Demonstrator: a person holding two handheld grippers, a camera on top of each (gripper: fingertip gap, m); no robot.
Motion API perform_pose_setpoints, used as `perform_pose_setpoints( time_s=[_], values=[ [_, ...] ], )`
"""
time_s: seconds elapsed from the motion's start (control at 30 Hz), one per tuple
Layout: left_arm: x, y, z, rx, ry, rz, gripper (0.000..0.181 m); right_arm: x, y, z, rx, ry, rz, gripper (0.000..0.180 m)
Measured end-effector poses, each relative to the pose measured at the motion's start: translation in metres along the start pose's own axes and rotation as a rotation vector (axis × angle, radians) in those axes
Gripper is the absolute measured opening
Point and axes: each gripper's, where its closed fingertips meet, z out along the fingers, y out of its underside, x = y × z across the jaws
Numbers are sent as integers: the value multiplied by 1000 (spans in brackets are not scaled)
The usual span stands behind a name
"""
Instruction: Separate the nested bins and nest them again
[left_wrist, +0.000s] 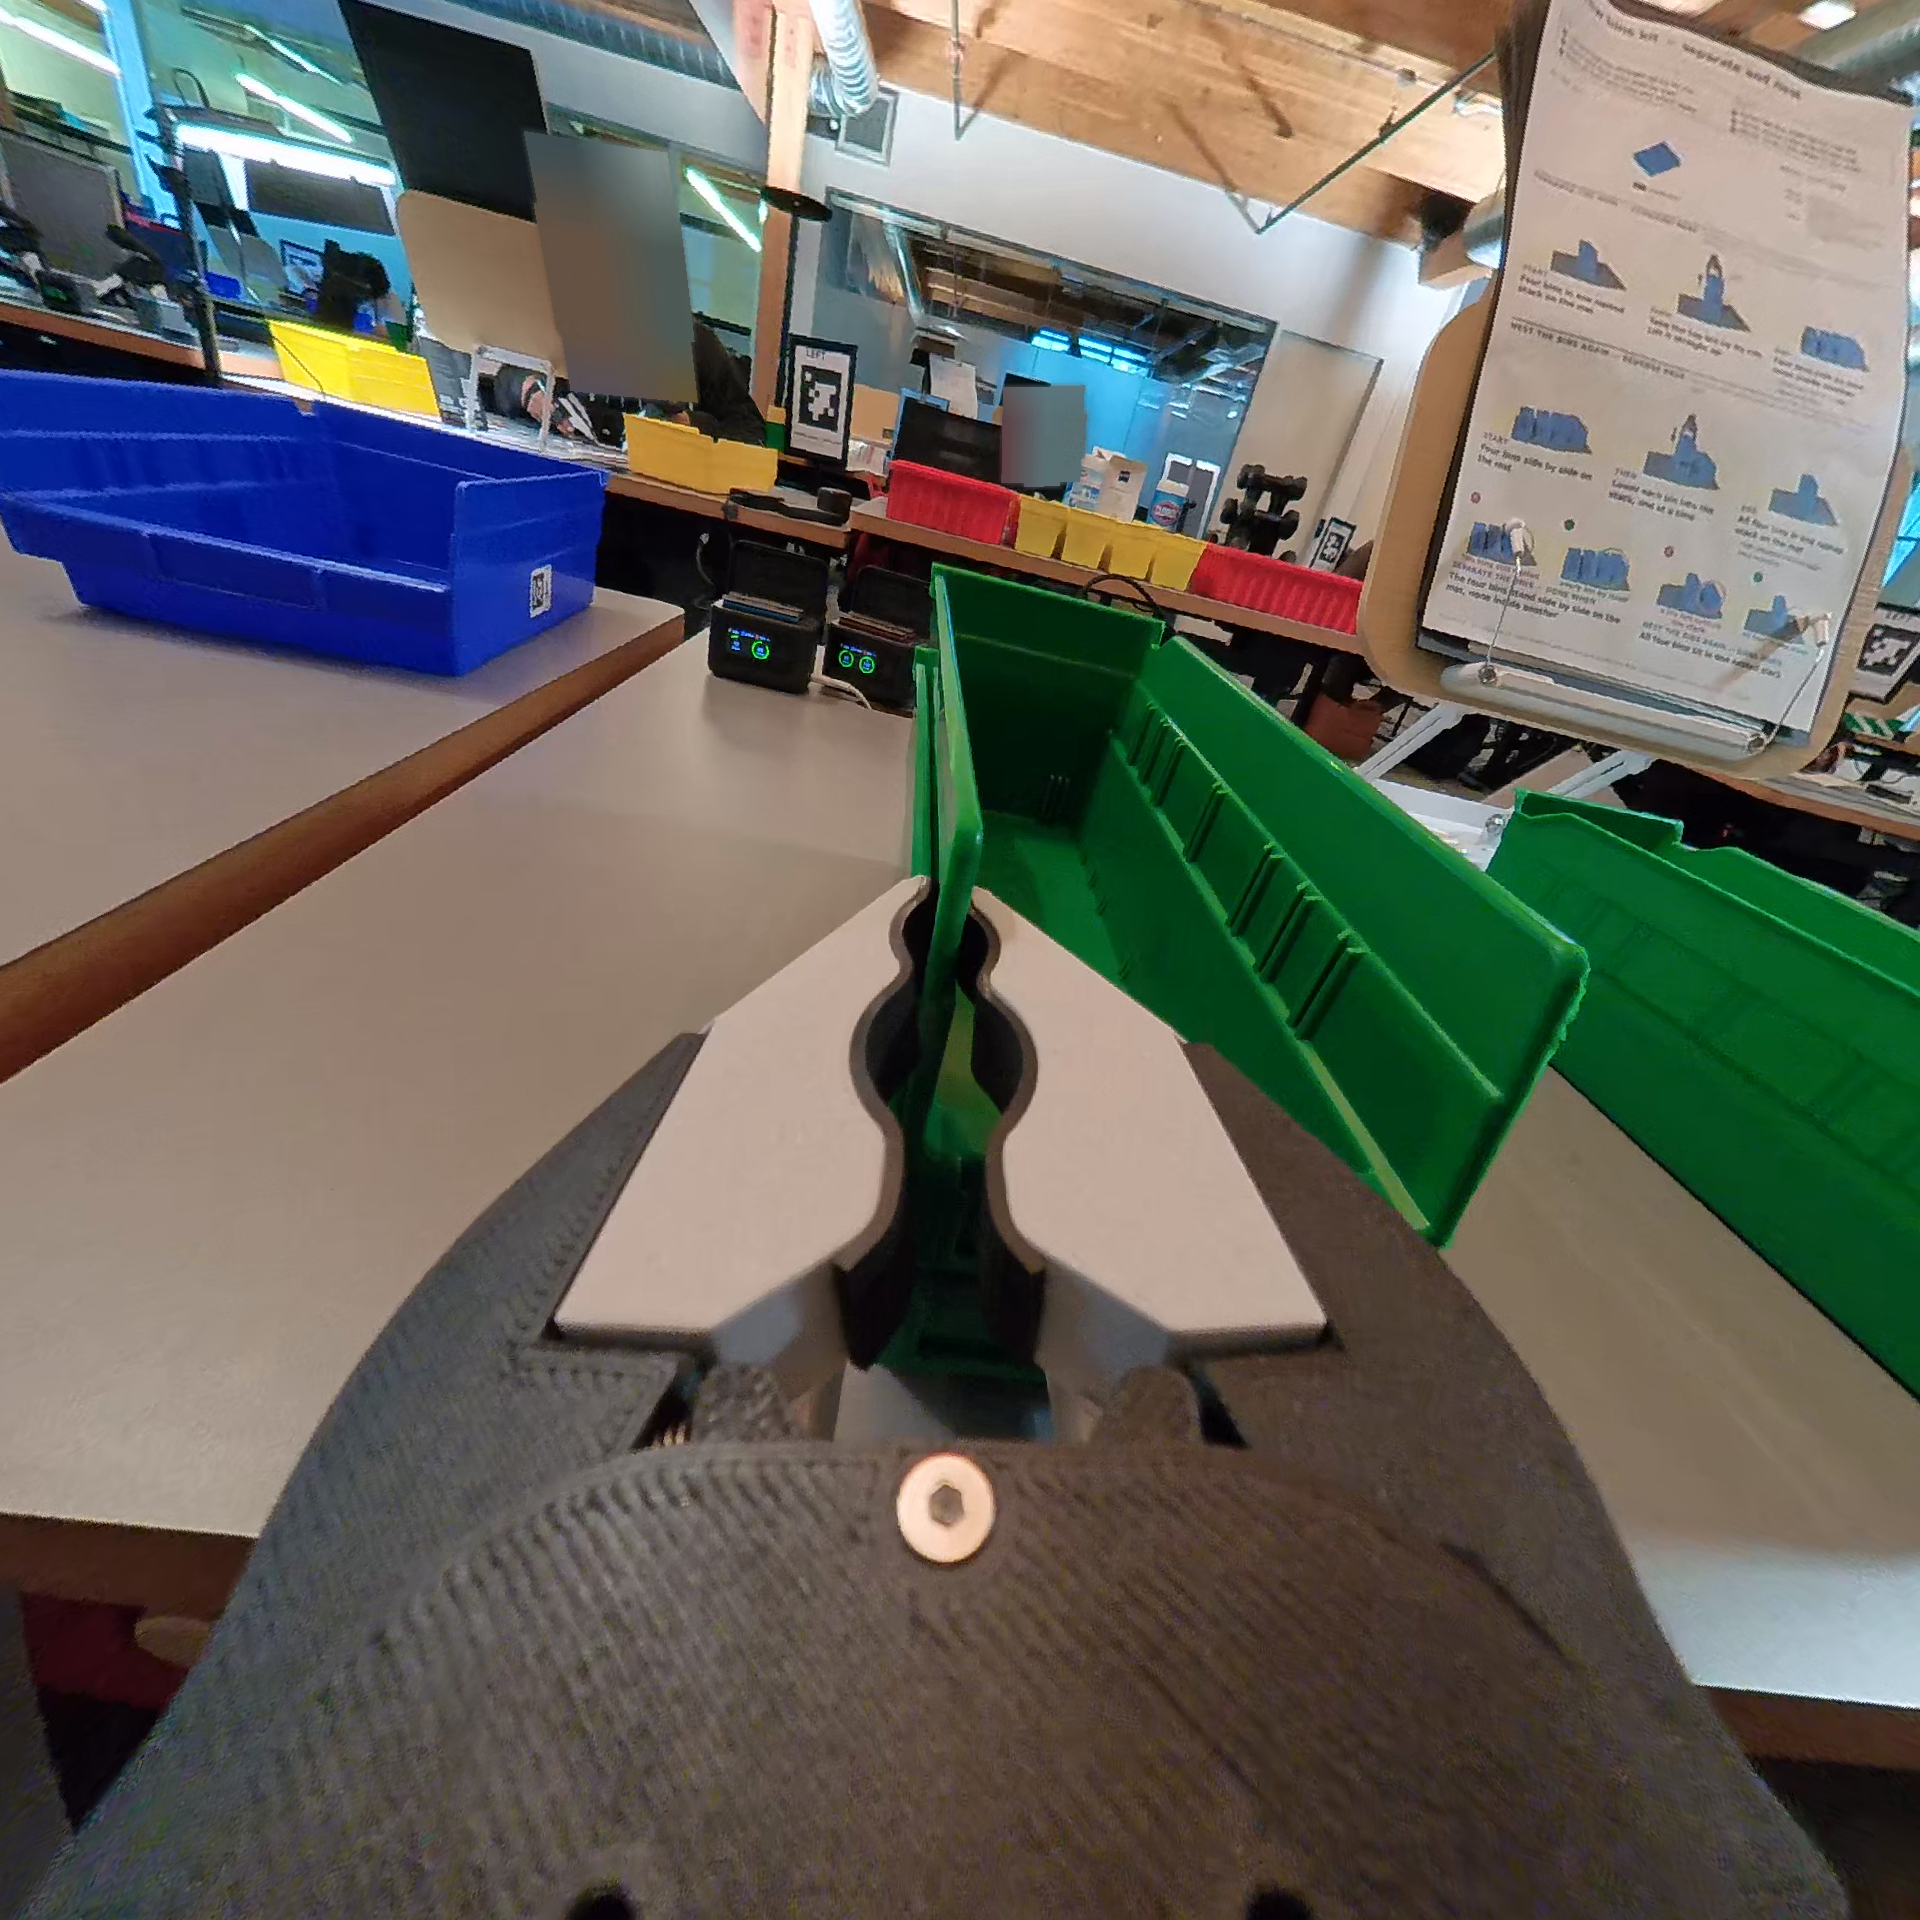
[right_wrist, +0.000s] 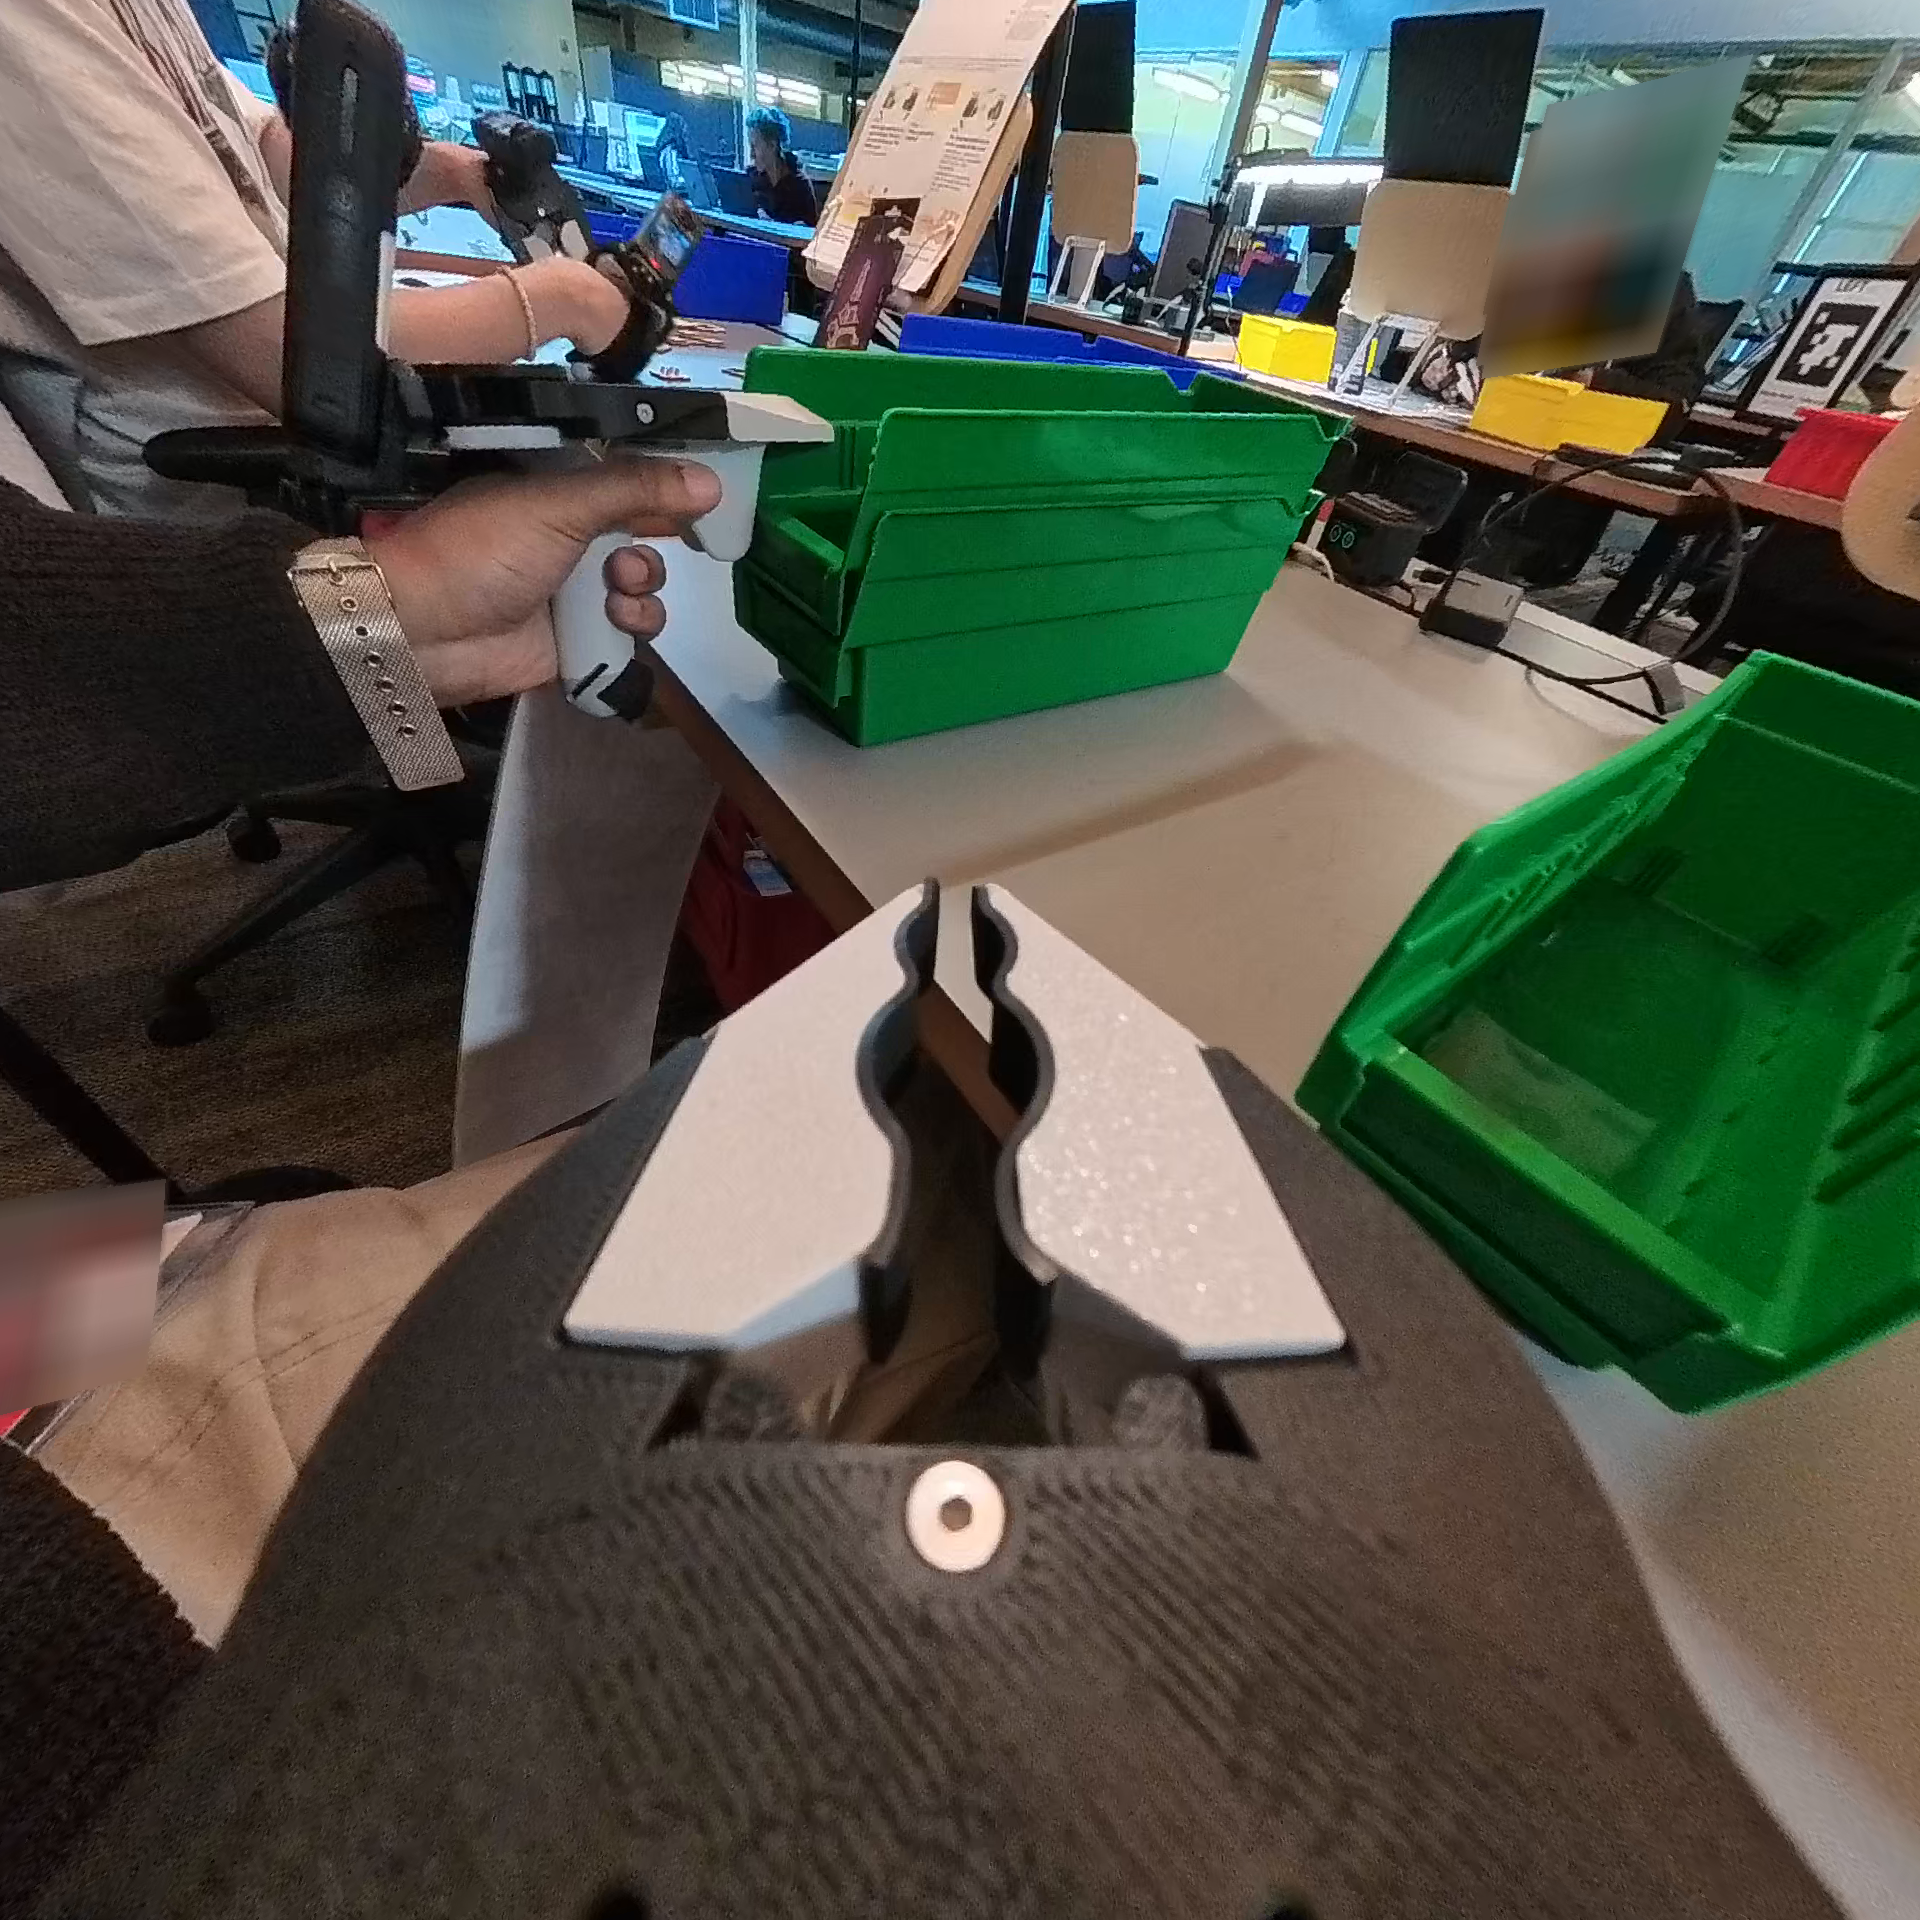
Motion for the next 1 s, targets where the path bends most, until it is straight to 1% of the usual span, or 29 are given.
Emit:
perform_pose_setpoints(
  time_s=[0.17,0.2,0.33,0.37,0.43,0.47,0.53,0.6,0.67,0.7,0.73,0.77,0.8,0.83,0.87,0.93,1.0],
  values=[
    [0,-1,-1,-3,-1,22,0,1,0,0,-2,4,-3,6],
    [1,-1,-2,-2,5,25,3,3,0,-1,-1,11,-4,6],
    [-1,-15,-8,28,-10,7,35,30,-15,-11,66,73,26,10],
    [-2,-20,-12,36,-33,5,38,45,-24,-19,112,105,47,10],
    [-14,-37,-23,58,-165,-12,38,90,-45,-45,229,236,72,6],
    [-9,-49,-29,98,-178,-5,38,118,-55,-64,286,330,72,5],
    [18,-66,-39,146,-130,29,34,177,-65,-110,350,545,44,6],
    [53,-66,-43,146,-63,48,34,236,-60,-166,346,798,-11,15],
    [96,-54,-44,116,47,40,34,287,-40,-224,296,1042,10,33],
    [120,-43,-44,85,112,37,34,305,-26,-243,253,1109,42,42],
    [142,-30,-44,41,172,38,34,318,-10,-255,203,1141,88,47],
    [164,-17,-45,-2,230,44,35,328,7,-260,152,1143,151,52],
    [184,-5,-47,-39,291,58,35,334,24,-260,102,1125,224,61],
    [200,6,-49,-69,341,77,35,338,40,-256,56,1097,298,67],
    [214,15,-51,-92,389,102,36,340,53,-250,23,1060,359,69],
    [237,42,-52,-183,484,179,41,338,75,-238,-39,996,435,69],
    [243,78,-51,-337,521,247,47,336,89,-228,-86,954,459,62]
  ],
)
